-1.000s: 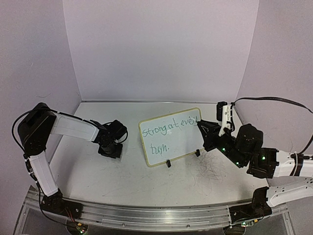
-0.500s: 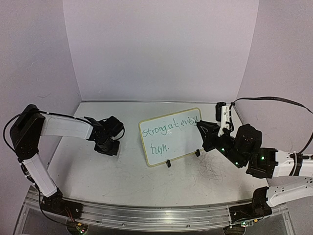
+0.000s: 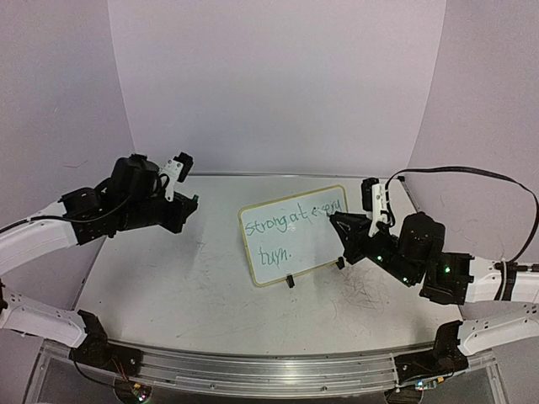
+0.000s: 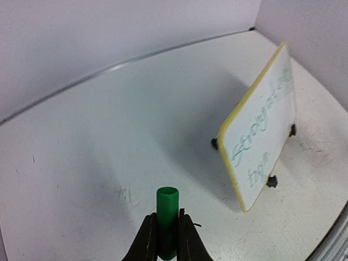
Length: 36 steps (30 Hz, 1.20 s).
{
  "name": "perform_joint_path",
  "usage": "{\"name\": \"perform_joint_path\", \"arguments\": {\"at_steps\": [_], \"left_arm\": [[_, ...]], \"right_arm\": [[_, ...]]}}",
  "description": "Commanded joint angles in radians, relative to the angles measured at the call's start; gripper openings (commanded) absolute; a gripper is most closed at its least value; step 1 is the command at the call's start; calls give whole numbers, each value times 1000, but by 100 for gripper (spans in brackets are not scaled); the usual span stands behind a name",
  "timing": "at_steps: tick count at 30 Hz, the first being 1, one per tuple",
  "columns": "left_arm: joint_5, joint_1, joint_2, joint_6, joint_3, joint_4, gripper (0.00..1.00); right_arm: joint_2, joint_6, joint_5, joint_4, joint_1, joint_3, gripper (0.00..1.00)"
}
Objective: Write a sentence on the whiteboard
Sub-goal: Pick up the pen cap from the center of the board, then insert the whiteboard marker without the cap into the pen cap.
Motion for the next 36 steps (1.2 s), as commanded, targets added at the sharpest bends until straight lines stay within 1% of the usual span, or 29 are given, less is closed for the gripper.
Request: {"name": "perform_joint_path", "arguments": {"at_steps": [1,3,5,8,11,14,16,19,26,31,36], "left_arm": [[121,-21,-84,287,19,107,0],[214,-26,-76,348,36,106,0],[337,-31,-49,422,44,106,0],[392,-79,2,489,54,106,0],[350,-162,69,559,62,106,0],[272,-235,133,624,60,107,0],[232,-265,154,652,50,119,0],[181,-282,154,681,7,168,0],[152,-286,115,696,-109,287,0],[146,-286,99,696,-149,319,0],[151,-286,84,698,-163,335,0]], "right_arm": [[28,-12,-111,41,-16,48,0],[45,-18,-151,40,-20,65,0],[74,-21,-197,19,-24,95,0],[105,-25,-272,-6,-30,126,0],[140,-23,-410,-41,-48,166,0],[180,-21,-493,-80,-54,203,0],[201,-23,-546,-90,-59,217,0],[235,-27,-595,-105,-61,235,0],[280,-37,-695,-107,-64,238,0],[264,-36,-673,-83,-62,218,0],[316,-24,-687,-83,-62,241,0]]}}
